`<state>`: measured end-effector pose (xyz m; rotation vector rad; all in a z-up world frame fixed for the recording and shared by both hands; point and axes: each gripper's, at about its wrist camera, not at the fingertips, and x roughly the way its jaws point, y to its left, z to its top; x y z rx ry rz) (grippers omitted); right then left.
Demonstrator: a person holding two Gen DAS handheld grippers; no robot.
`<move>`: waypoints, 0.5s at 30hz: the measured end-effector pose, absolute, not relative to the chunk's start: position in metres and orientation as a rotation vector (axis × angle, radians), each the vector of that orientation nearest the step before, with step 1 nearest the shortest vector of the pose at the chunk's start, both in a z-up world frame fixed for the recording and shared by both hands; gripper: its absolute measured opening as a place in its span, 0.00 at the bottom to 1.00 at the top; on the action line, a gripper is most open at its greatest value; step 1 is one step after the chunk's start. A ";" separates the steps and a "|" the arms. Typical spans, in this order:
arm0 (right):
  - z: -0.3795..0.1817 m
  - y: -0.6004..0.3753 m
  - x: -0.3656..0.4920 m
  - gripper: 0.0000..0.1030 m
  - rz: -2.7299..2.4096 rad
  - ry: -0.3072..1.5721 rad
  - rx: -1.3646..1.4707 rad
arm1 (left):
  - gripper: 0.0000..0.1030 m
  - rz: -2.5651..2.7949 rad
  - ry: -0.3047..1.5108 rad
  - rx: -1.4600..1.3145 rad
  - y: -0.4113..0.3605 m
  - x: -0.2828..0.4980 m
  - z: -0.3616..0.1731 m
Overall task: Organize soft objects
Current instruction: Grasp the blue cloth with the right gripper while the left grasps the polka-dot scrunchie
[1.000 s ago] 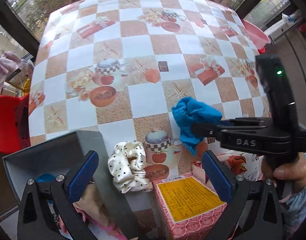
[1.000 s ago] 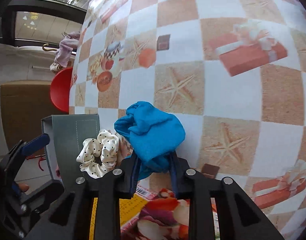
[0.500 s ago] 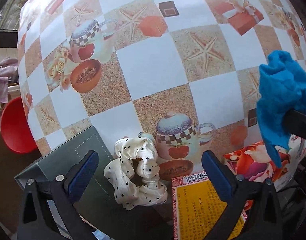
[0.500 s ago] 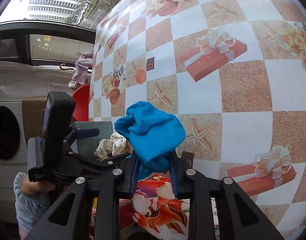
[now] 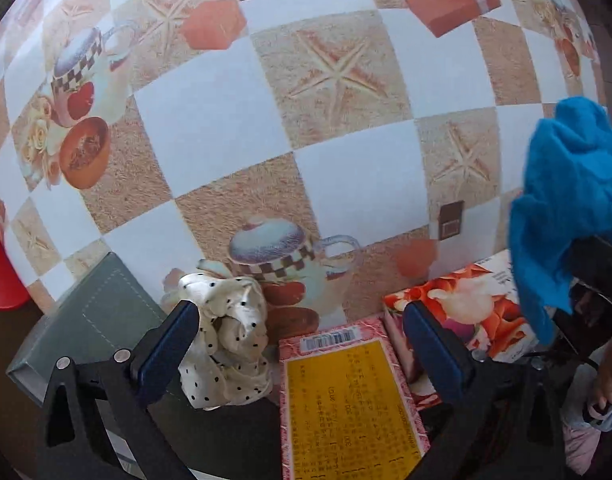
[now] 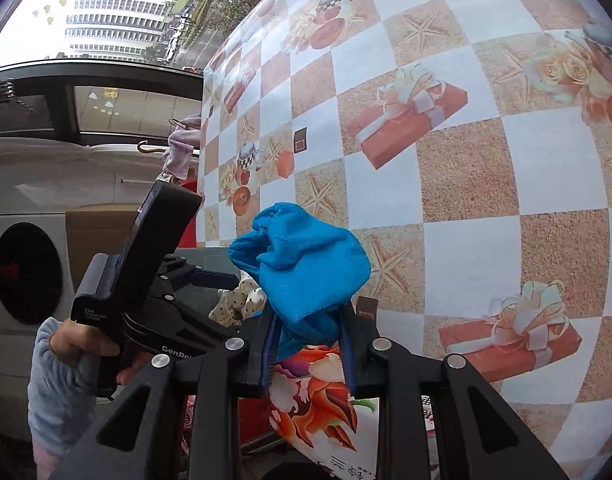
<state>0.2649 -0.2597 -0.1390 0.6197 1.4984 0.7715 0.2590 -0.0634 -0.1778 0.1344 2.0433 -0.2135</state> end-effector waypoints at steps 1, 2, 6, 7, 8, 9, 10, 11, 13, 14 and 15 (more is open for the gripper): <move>-0.140 -0.262 0.266 0.27 0.768 1.499 0.627 | 0.99 -0.201 2.039 0.155 -0.064 0.261 -0.178; -0.141 -0.264 0.266 0.27 0.769 1.499 0.633 | 0.99 -0.160 2.046 0.188 -0.061 0.263 -0.182; -0.142 -0.270 0.266 0.27 0.770 1.496 0.651 | 0.99 -0.090 2.138 0.186 -0.046 0.260 -0.203; -0.143 -0.271 0.267 0.27 0.770 1.496 0.656 | 0.99 -0.105 2.165 0.172 -0.046 0.257 -0.207; -0.143 -0.273 0.268 0.27 0.768 1.497 0.664 | 0.98 -0.120 2.191 0.158 -0.047 0.254 -0.211; -0.144 -0.274 0.269 0.27 0.765 1.497 0.672 | 0.98 -0.135 2.207 0.145 -0.048 0.253 -0.215; -0.144 -0.275 0.269 0.27 0.765 1.497 0.677 | 0.96 -0.157 2.221 0.121 -0.049 0.253 -0.218; -0.144 -0.276 0.270 0.27 0.765 1.497 0.680 | 0.96 -0.182 2.218 0.082 -0.049 0.256 -0.219; -0.144 -0.276 0.270 0.27 0.764 1.496 0.683 | 0.93 -0.195 2.195 0.069 -0.050 0.263 -0.219; -0.144 -0.277 0.269 0.27 0.765 1.495 0.685 | 0.92 -0.191 2.195 0.098 -0.051 0.266 -0.221; -0.143 -0.277 0.269 0.27 0.767 1.492 0.686 | 0.92 -0.174 2.207 0.162 -0.055 0.274 -0.224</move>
